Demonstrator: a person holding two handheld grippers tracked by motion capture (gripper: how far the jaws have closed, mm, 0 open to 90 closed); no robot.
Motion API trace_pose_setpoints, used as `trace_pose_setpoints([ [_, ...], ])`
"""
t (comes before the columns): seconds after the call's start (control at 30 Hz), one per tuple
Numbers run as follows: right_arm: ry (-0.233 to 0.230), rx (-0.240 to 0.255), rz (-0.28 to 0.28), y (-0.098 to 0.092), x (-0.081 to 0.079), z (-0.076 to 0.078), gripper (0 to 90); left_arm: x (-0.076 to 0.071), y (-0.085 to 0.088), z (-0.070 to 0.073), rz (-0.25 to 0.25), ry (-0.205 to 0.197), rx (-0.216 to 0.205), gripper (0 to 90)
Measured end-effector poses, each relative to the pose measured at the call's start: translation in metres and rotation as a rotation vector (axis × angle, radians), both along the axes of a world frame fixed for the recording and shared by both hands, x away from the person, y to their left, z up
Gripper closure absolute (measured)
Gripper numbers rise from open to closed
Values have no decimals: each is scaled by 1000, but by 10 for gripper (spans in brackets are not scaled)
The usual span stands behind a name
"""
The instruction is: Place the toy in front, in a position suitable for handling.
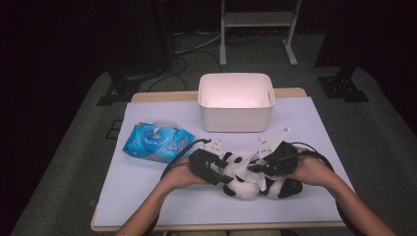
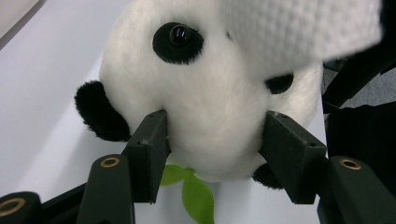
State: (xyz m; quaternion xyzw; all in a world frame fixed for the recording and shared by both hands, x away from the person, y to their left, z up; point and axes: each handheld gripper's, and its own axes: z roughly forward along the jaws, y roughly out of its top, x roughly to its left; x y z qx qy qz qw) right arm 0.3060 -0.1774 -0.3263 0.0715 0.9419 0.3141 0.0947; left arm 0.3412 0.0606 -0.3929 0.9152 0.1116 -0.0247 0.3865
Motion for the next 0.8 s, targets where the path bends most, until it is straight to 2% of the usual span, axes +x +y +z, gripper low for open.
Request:
trace_pose_setpoints([
  [0.17,-22,-1,-23,-4,1,6,765,0,-2,1,1,-5,11,411],
  [0.33,-29,-16,-30,1,9,5,697,-1,-3,0,-5,-13,10,412],
  [0.47,2,-34,-27,10,20,1,645,-2,-3,1,-11,-22,17,412],
  [0.53,34,-46,-30,14,26,-2,627,-2,-4,0,-11,-23,23,411],
  [0.63,96,-45,-25,21,33,-6,644,-4,-5,-1,-16,-26,32,408],
  [0.7,108,-49,-16,24,33,-8,703,-4,-4,-2,-17,-24,29,404],
  [0.8,91,-54,9,21,30,-7,793,-4,-2,-2,-18,-23,18,401],
])
